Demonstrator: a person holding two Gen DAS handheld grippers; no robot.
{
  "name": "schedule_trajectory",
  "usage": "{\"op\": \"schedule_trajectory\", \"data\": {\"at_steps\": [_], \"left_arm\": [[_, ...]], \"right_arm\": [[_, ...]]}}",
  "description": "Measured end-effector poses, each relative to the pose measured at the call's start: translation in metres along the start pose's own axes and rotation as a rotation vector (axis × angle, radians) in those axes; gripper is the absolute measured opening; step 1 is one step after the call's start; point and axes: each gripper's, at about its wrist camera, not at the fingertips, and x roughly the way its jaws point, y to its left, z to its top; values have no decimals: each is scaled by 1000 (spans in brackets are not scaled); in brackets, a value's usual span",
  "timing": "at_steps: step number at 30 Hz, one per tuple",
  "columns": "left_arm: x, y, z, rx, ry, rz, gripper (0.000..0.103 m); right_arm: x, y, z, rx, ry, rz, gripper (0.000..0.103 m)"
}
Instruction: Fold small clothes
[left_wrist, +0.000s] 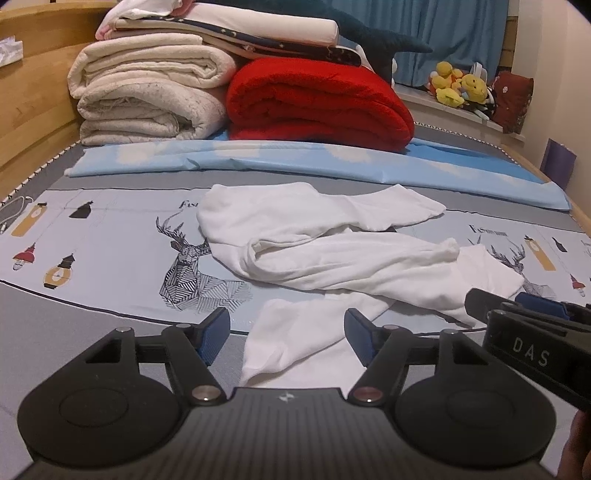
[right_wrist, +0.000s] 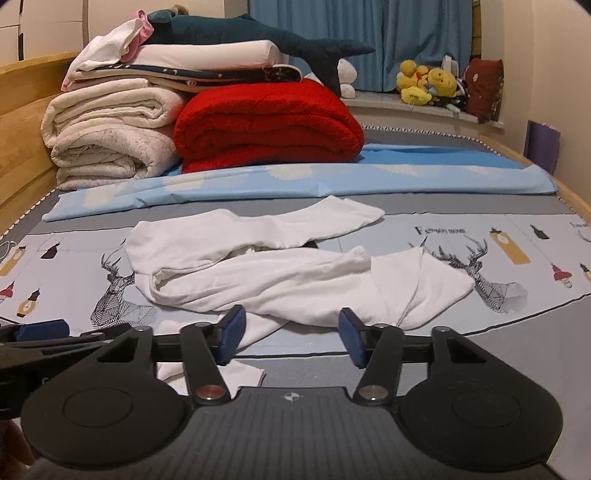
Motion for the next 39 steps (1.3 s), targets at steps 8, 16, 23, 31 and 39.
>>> {"op": "schedule_trajectory", "data": {"at_steps": [8,16,23,31,39], "left_arm": [[7,6,-1,-40,19,7,79],[16,0,-3,-12,-10,44,85],[53,-29,-7,-12,44,-58,83],[134,-113,16,51,0,-127,86],[218,-174,31,234,53,-23,85]], "right_arm": [[-2,4,-1,-26,-21,-9,48],[-2,-30,10,77,-47,-66,59],[5,-81,29,192,-58,-156,59],[5,-140,43,337,-86,-196,34],[7,-161,43,388,-26,-152,34]]}}
